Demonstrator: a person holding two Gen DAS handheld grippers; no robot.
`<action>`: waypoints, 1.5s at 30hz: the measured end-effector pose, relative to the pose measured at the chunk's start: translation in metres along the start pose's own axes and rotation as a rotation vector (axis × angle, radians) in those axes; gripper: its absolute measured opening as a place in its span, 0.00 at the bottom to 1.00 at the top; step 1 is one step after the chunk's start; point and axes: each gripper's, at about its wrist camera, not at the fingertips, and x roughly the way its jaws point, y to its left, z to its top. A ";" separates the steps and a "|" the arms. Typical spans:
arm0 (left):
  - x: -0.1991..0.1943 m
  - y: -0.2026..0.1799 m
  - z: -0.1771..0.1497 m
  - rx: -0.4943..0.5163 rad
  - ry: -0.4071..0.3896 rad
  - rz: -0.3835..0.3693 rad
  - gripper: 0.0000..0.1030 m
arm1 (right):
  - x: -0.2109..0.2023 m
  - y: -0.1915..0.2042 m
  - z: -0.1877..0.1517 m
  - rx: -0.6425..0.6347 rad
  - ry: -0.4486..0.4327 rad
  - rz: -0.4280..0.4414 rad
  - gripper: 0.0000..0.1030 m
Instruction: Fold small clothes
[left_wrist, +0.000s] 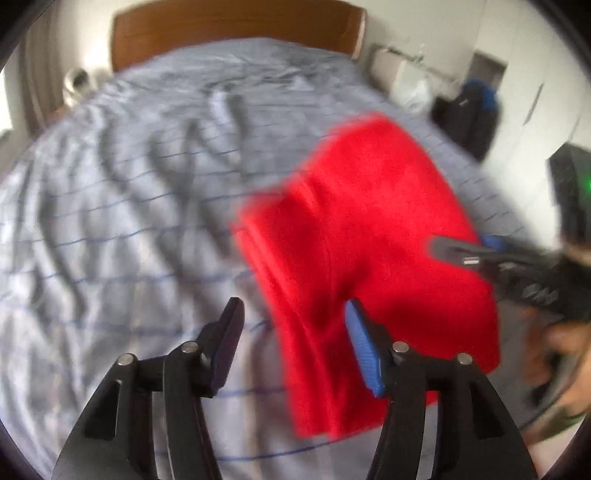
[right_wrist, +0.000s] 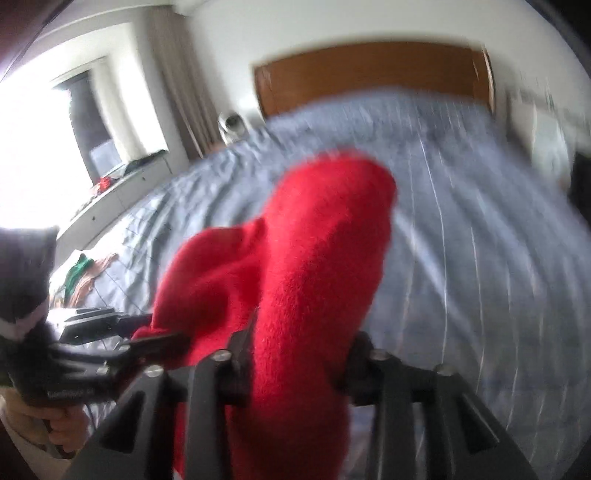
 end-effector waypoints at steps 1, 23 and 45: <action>-0.009 -0.003 -0.014 0.022 -0.042 0.050 0.61 | -0.001 -0.006 -0.010 0.012 0.019 -0.019 0.61; -0.139 -0.072 -0.142 -0.105 -0.155 0.319 1.00 | -0.173 0.055 -0.171 -0.141 -0.139 -0.263 0.99; -0.159 -0.073 -0.159 -0.105 -0.167 0.345 1.00 | -0.182 0.075 -0.188 -0.167 -0.097 -0.263 0.99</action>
